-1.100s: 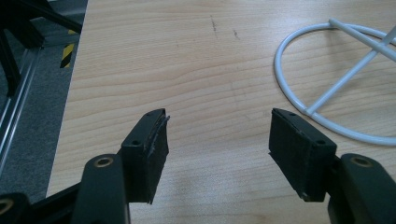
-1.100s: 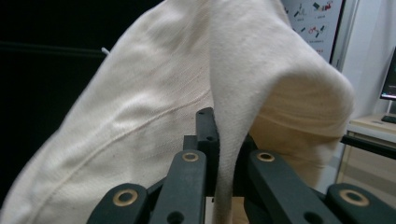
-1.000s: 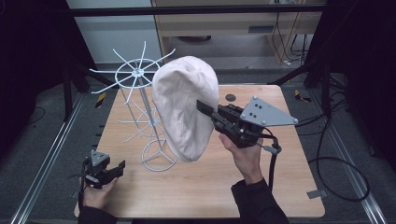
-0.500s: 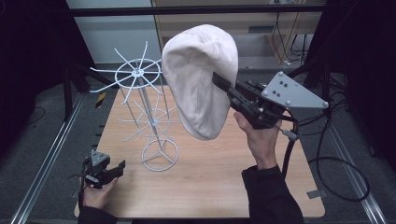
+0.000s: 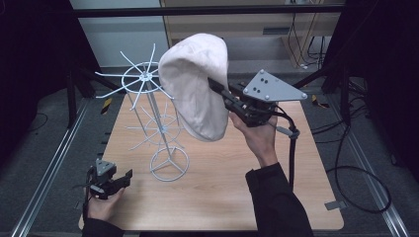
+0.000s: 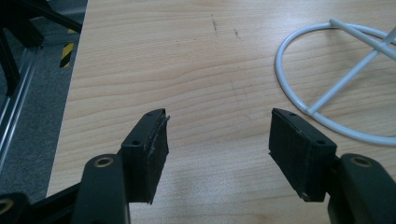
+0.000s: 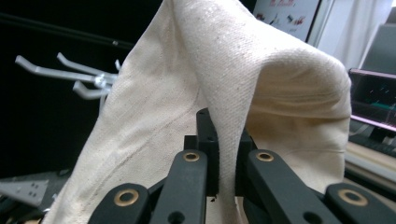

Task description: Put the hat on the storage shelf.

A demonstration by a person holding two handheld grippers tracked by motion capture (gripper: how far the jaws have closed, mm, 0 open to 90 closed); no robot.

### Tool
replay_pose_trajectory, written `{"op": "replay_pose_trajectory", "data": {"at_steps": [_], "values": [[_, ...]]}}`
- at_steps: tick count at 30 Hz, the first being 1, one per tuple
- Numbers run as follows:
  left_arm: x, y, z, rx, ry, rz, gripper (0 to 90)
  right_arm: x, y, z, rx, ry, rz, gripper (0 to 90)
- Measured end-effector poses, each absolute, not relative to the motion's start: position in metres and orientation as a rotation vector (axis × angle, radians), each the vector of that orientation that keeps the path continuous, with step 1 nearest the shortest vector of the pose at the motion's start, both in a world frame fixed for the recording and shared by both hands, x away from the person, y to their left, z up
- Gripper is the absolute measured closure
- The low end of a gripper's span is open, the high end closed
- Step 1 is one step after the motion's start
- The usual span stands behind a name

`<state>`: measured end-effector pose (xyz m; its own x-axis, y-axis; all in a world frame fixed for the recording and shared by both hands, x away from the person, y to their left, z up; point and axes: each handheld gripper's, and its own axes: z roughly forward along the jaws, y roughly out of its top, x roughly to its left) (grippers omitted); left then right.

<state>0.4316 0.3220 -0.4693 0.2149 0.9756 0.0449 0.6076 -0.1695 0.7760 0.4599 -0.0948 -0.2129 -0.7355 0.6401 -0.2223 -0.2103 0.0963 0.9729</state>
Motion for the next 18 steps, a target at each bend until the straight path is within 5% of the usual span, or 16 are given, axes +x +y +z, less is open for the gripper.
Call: {"op": "replay_pose_trajectory", "data": {"at_steps": [18], "values": [[0.432, 0.322, -0.47, 1.872, 1.466, 0.749, 37.2, 0.462, -0.097, -0.268, 0.471, 1.841, 1.731, 84.4]]}}
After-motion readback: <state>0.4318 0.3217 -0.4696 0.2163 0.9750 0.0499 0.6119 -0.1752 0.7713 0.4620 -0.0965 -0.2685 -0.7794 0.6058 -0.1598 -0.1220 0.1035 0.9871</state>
